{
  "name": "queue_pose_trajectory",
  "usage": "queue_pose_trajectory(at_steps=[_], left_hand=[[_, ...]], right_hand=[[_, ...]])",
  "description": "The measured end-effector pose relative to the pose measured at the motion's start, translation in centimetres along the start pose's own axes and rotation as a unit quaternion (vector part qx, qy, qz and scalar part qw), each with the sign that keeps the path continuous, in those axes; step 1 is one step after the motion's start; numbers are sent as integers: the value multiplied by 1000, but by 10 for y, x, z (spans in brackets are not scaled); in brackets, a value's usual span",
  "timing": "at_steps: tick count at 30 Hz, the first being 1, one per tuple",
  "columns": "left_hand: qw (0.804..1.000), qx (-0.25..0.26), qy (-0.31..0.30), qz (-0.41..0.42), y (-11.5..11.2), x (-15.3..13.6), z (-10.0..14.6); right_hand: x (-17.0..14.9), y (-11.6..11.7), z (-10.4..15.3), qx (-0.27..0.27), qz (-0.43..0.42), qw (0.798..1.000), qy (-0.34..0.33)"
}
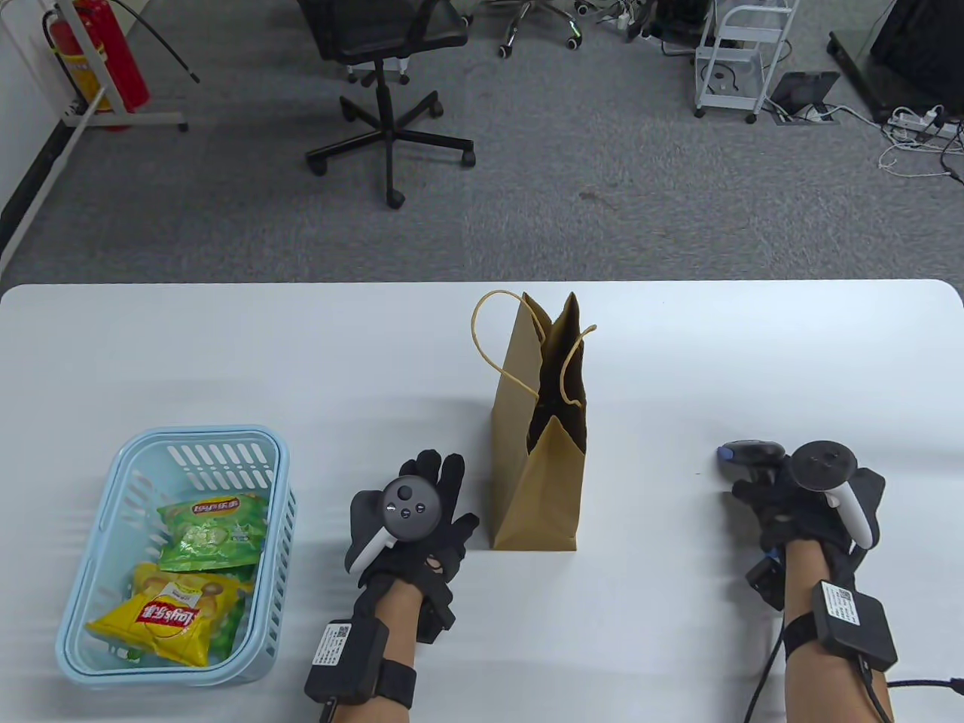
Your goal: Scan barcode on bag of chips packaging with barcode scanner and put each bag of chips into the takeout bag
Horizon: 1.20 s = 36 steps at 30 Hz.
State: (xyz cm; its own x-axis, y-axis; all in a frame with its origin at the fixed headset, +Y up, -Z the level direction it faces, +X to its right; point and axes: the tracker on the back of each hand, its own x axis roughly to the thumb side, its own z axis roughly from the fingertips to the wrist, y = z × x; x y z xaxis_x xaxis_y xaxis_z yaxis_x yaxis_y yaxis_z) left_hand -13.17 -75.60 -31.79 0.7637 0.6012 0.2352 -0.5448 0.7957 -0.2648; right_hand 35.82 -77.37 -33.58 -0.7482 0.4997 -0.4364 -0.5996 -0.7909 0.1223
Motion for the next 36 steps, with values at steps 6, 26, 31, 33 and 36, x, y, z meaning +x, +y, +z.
queue_pose_trajectory(at_steps=[6, 26, 31, 33, 36], left_hand=[[1000, 1, 2, 6, 0, -1, 2], [1000, 10, -6, 14, -2, 0, 4], [1000, 25, 3, 5, -1, 4, 7], [999, 39, 9, 8, -1, 6, 9], [999, 52, 15, 5, 2, 13, 9]], right_hand=[[3, 0, 5, -25, -19, 999, -19], [76, -7, 67, -70, -107, 967, -219], [94, 4, 82, -53, -84, 958, -269], [98, 8, 84, -48, -80, 956, -278], [100, 13, 84, -45, -72, 956, -279]])
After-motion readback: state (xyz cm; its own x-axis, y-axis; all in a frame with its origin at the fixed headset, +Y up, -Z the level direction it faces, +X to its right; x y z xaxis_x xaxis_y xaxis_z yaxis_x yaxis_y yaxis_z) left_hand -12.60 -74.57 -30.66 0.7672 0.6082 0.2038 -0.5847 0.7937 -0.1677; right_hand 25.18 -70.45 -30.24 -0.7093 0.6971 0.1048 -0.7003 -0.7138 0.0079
